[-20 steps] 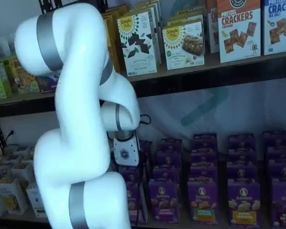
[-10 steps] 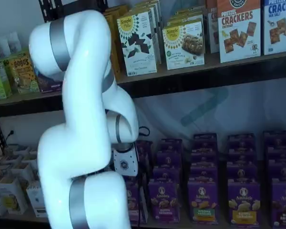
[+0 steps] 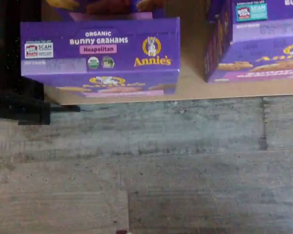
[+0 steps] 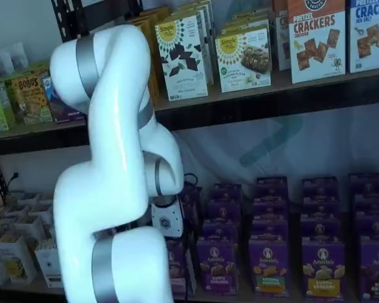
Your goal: Pick up the purple box with a pink patch in the middle, on the bottom shelf, the first box from the left
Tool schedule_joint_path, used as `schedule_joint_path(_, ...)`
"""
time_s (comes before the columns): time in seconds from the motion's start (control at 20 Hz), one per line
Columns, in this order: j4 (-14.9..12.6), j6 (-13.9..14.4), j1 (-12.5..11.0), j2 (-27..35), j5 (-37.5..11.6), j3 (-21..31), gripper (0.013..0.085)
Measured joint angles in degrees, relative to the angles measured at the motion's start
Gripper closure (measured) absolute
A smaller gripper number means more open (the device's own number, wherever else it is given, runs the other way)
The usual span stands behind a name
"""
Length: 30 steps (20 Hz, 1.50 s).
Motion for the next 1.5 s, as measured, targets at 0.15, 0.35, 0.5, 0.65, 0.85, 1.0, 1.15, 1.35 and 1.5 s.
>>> schedule_joint_path(0.15,0.0,0.1,0.0,2.3,-0.4,-2.0,0.0130)
schedule_joint_path(0.35,0.5,-0.1,0.4,5.5,-0.9,-4.8,0.0130)
schedule_joint_path(0.5,0.4,0.3,0.8,7.7,-1.1,-7.0,0.0130)
schedule_joint_path(0.65,-0.3,1.4,1.1,10.1,-1.1,-9.3,0.0130)
schedule_joint_path(0.85,-1.3,2.5,1.4,12.7,-1.6,-12.0,0.0130)
schedule_joint_path(1.0,-2.0,3.3,1.5,14.2,-1.9,-13.8,0.0130)
schedule_joint_path(1.15,-2.9,4.2,1.5,15.3,-1.9,-15.4,0.0130)
schedule_joint_path(1.35,-3.4,4.8,1.7,16.4,-1.4,-17.3,0.0130)
schedule_joint_path(1.5,-3.8,5.4,1.9,17.1,-0.9,-18.5,0.0130)
